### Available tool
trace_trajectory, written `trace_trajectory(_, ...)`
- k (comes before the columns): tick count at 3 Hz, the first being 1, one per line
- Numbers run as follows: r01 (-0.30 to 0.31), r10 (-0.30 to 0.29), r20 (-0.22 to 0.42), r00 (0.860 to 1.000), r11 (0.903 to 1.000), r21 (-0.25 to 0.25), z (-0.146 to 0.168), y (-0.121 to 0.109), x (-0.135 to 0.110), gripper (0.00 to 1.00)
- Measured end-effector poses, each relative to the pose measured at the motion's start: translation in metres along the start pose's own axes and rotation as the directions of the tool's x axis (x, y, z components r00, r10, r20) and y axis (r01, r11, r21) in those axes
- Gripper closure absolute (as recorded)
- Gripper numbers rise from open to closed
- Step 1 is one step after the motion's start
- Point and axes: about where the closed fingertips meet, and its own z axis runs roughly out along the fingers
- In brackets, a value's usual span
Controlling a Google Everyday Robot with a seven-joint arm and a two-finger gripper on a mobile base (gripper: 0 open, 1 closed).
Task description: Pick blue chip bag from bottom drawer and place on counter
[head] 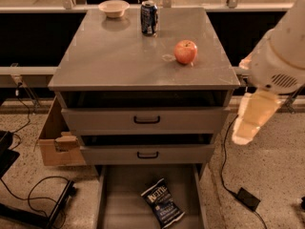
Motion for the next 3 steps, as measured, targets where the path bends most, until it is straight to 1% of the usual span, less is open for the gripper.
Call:
trace_trajectory(1,-0.034,0.034,0.001,0.999,0.9994,-0.004,0.057,0.021,-0.013,0.00)
trace_trajectory(2,-0.071,0.071,0.019,0.997,0.9975,0.005,0.110,0.041,-0.022,0.00)
trace_trajectory(3,-0.107,0.107,0.011,0.994,0.9938,0.030,0.154,0.053,-0.026,0.00)
